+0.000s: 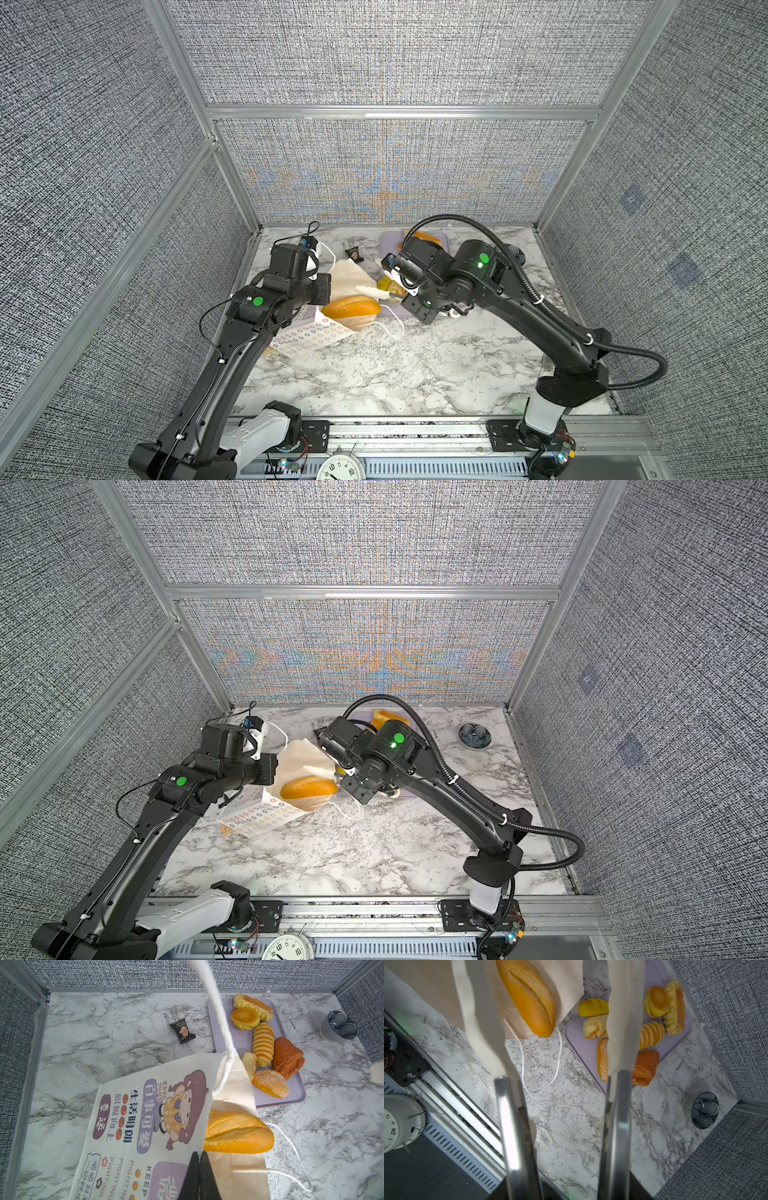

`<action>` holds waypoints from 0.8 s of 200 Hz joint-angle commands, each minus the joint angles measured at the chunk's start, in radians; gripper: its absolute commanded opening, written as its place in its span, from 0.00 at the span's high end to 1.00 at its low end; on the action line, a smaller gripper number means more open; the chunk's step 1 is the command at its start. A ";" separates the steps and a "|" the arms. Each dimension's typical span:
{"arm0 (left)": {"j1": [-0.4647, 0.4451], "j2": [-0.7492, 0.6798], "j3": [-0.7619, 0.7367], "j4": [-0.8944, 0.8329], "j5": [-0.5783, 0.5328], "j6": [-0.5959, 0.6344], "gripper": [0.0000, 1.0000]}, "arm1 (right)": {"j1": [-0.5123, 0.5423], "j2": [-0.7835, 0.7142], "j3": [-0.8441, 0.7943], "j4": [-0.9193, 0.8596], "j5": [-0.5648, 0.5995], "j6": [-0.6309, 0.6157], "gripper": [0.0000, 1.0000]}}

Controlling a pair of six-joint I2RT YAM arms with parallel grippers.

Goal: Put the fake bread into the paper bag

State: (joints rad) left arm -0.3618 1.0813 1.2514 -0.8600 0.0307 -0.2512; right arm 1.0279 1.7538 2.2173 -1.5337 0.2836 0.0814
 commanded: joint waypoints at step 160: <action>0.287 -0.300 -0.389 0.522 0.406 -0.676 1.00 | -0.361 -0.350 -0.481 0.318 -0.260 0.124 0.46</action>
State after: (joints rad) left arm -0.1406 0.8131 0.9245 -0.4816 0.3046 -0.7719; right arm 0.6720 1.4010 1.7340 -1.2633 0.0463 0.2028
